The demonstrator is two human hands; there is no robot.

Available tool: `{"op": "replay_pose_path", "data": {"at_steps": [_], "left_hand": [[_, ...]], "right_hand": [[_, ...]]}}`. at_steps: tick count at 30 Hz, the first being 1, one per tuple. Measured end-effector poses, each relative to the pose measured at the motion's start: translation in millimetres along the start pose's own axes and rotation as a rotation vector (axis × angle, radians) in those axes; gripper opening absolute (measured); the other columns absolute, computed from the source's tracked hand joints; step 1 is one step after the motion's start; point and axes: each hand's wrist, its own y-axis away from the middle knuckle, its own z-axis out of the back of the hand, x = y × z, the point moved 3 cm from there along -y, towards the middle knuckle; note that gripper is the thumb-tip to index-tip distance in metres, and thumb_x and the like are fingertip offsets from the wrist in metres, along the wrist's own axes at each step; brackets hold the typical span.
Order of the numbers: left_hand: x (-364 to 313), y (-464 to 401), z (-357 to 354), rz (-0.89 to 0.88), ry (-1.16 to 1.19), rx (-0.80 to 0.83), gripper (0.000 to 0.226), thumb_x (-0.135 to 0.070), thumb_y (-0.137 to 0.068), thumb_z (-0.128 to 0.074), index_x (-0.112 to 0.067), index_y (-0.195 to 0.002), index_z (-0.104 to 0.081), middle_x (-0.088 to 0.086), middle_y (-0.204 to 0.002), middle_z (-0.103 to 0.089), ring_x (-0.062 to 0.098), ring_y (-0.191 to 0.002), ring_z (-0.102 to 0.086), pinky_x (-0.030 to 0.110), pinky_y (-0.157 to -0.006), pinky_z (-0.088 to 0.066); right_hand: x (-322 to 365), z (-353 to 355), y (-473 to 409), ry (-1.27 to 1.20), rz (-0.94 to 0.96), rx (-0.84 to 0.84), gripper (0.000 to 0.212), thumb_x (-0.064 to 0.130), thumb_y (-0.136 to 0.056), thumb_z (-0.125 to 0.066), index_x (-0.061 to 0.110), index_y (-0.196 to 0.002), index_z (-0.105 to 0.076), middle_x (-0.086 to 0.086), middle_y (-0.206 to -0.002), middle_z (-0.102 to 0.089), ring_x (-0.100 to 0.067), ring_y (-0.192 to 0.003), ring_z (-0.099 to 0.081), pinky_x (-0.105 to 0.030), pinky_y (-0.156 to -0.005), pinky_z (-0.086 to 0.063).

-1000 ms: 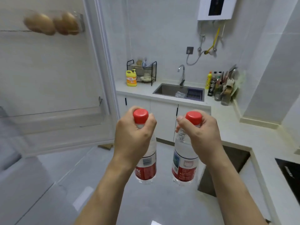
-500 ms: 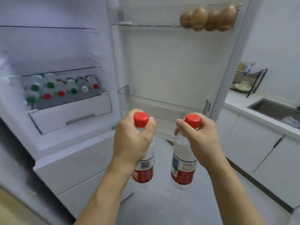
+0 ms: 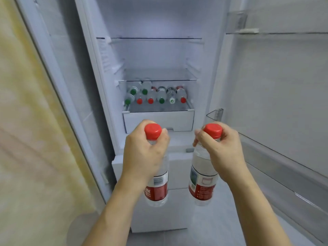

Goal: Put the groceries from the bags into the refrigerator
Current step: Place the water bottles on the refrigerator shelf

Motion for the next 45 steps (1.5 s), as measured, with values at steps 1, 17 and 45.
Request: {"op": "replay_pose_path", "data": {"at_steps": [1,17,45], "left_hand": [[6,-5,3,0.014,-0.014,-0.013,0.02,-0.039,-0.083,-0.06,-0.023,-0.073,-0.055,0.001,-0.067,-0.066,0.022,-0.067,-0.063,0.034,-0.066,-0.049],[80,-115,27,-0.016,-0.023,-0.075,0.018,-0.03,-0.087,-0.065,-0.018,-0.075,-0.057,0.002,-0.067,-0.066,0.019,-0.066,-0.064,0.032,-0.066,-0.051],[195,-298,-140,-0.832,-0.034,0.164,0.018,-0.013,-0.09,-0.066,0.002,-0.082,-0.062,0.013,-0.083,-0.066,0.031,-0.078,-0.064,0.045,-0.077,-0.051]], "right_hand": [[-2,-8,-6,-0.01,0.001,0.024,0.02,0.013,-0.086,-0.068,0.005,-0.07,-0.062,-0.008,-0.066,-0.068,-0.023,-0.068,-0.063,-0.024,-0.065,-0.048],[-32,-104,-102,-0.042,0.031,0.001,0.019,0.011,-0.086,-0.068,0.005,-0.069,-0.061,-0.009,-0.068,-0.067,-0.026,-0.072,-0.062,-0.029,-0.068,-0.049],[-163,-126,-317,-0.225,0.2,-0.733,0.01,0.02,-0.084,-0.066,0.017,-0.075,-0.061,-0.016,-0.074,-0.067,-0.026,-0.071,-0.062,-0.021,-0.072,-0.046]]}}
